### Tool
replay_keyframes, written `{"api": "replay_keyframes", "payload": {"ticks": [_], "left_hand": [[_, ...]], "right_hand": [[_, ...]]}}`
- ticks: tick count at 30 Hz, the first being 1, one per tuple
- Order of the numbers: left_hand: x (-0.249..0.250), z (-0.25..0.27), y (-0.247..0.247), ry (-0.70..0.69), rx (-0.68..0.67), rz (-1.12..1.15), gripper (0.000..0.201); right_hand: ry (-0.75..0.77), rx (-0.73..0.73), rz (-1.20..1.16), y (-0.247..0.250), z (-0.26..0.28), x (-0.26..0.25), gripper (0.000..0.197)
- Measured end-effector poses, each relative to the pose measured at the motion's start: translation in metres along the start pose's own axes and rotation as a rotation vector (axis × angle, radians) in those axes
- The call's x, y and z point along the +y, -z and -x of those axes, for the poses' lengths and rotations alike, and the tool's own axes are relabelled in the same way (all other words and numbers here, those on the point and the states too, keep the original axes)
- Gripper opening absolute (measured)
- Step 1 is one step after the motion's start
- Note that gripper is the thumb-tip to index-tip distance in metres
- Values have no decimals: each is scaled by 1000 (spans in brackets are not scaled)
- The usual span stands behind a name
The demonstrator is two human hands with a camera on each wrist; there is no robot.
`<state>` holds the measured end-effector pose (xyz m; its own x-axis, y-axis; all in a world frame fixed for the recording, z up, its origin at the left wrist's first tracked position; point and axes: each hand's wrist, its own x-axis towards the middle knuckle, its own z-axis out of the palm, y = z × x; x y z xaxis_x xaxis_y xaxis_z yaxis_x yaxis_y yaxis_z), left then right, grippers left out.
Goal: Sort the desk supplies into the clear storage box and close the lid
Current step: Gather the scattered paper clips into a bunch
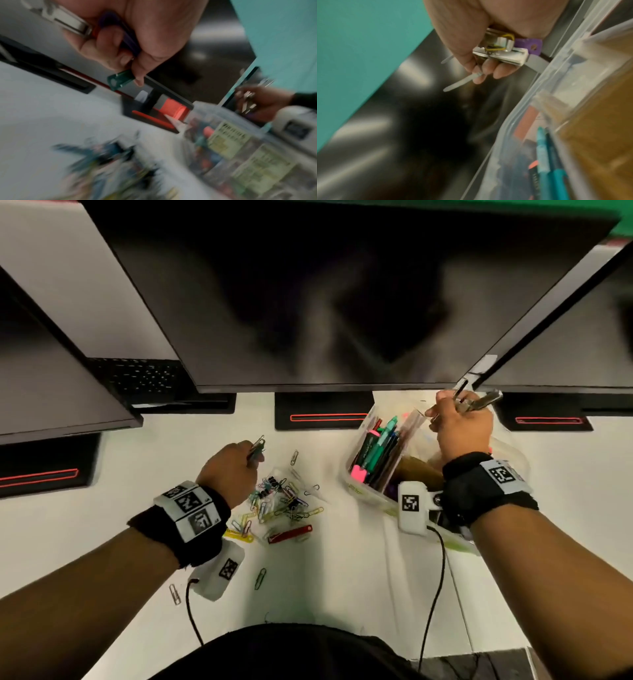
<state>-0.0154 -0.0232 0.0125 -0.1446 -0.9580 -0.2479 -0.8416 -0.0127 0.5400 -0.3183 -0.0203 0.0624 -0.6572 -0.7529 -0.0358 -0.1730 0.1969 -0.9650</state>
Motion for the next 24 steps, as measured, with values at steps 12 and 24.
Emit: {"api": "replay_keyframes", "payload": {"ticks": [12, 24], "left_hand": [[170, -21, -24, -157, -133, 414, 16], [250, -53, -85, -189, -198, 557, 30]], "right_hand": [[-255, -147, 112, 20, -28, 35, 27], [-249, -204, 63, 66, -21, 43, 19]]}}
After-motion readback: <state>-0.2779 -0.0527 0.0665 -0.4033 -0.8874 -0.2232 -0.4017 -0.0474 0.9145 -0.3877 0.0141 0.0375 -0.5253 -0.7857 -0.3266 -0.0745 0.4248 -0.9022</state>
